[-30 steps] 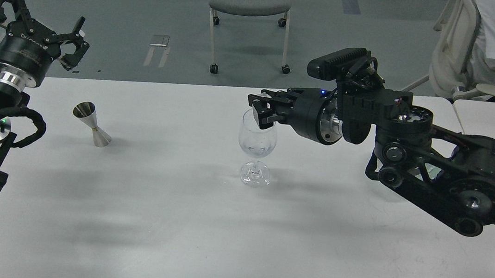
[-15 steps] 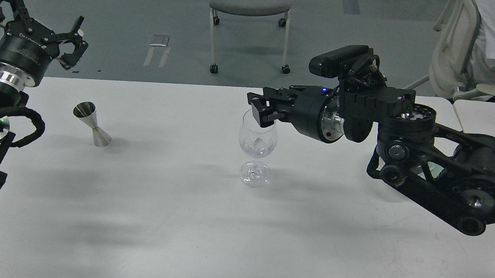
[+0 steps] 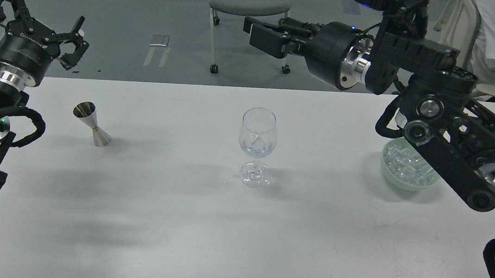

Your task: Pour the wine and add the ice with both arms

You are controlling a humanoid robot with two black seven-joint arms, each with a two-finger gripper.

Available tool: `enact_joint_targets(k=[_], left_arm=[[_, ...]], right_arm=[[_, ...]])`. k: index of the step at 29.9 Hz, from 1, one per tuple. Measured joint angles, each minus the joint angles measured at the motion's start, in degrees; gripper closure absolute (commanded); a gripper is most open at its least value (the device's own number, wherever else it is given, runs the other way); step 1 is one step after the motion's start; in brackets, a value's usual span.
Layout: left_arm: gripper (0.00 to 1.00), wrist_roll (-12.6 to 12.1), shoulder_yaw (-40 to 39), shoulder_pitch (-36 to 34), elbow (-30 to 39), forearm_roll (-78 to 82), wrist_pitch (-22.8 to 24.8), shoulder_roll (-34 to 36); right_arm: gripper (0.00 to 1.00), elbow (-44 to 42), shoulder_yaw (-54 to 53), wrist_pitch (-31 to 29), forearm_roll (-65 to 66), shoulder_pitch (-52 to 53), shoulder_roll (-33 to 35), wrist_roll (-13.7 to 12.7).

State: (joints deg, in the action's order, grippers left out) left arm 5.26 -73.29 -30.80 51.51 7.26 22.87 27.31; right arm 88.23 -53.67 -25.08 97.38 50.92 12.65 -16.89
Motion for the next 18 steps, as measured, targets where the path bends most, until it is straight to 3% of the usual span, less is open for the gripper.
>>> enact_joint_targets(k=[8, 18], left_arm=[[0.01, 0.1, 0.2, 0.0, 0.0, 0.2, 0.0, -0.1], [0.02, -0.5, 0.3, -0.3, -0.3, 0.8, 0.2, -0.1]], right_arm=[[0.00, -0.1, -13.6, 0.0, -7.4, -4.3, -7.3, 0.2], [0.00, -12.4, -29.5, 0.2, -37.6, -5.4, -7.8, 0.6]])
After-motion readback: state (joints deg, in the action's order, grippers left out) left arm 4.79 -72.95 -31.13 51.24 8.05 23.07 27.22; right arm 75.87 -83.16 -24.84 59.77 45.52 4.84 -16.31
